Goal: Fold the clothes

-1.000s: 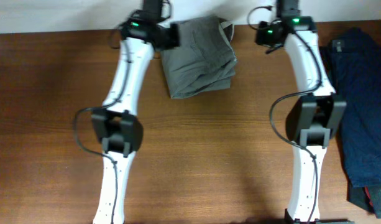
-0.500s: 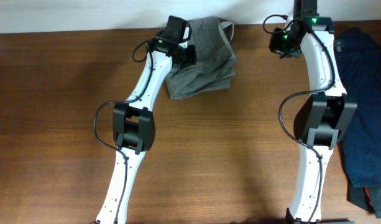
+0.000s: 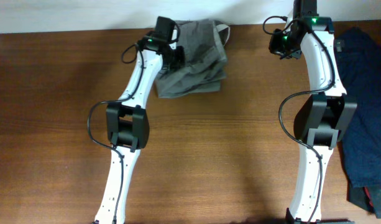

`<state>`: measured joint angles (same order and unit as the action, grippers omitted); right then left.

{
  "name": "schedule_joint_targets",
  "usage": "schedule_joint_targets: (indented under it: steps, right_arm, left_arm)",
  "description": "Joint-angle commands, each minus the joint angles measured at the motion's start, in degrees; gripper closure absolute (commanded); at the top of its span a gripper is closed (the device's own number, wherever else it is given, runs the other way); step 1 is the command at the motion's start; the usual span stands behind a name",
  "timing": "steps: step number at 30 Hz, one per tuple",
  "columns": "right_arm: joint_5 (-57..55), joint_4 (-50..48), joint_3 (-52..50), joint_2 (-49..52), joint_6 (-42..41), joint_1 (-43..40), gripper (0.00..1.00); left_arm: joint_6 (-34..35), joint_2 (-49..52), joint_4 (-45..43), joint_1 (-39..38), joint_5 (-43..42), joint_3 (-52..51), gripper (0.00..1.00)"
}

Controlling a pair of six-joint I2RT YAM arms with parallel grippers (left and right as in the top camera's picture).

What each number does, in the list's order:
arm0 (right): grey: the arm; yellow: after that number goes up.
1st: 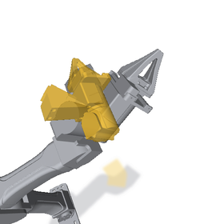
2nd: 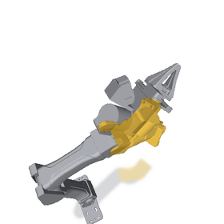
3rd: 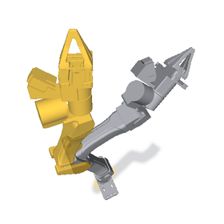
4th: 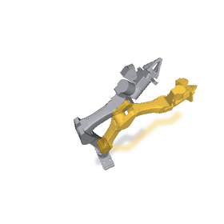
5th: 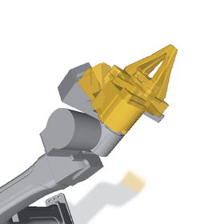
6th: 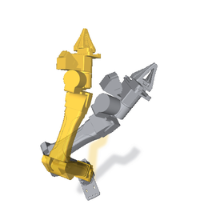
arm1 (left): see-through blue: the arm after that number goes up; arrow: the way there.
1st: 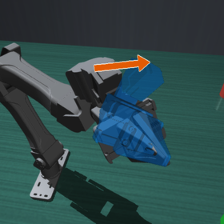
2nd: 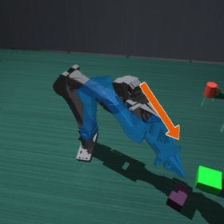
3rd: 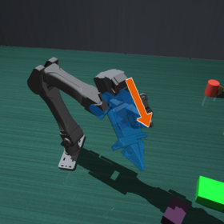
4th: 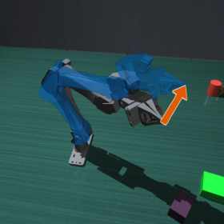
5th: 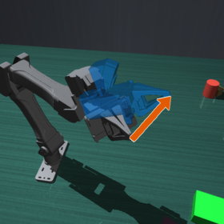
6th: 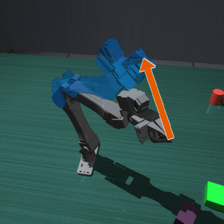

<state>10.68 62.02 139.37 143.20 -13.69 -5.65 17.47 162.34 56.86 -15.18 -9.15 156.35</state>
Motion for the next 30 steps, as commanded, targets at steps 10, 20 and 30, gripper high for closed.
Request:
schedule_joint_targets:
  steps: [10, 20, 30]
  right_arm:
    - [0.74, 0.2, 1.33, -3.02, -0.09, 0.35, 0.77]
    - [0.74, 0.11, 1.33, -3.02, -0.09, 0.44, 0.77]
    - [0.76, 0.39, 1.33, -3.02, -0.11, 0.44, 0.77]
  left_arm:
    - [-1.05, 2.51, 9.68, 13.27, 10.95, -0.68, 0.99]
    - [-0.55, 2.51, 16.65, 24.81, 13.22, -0.66, 0.99]
    - [-16.65, 2.51, 13.77, 34.6, 14.8, -0.66, 0.96]
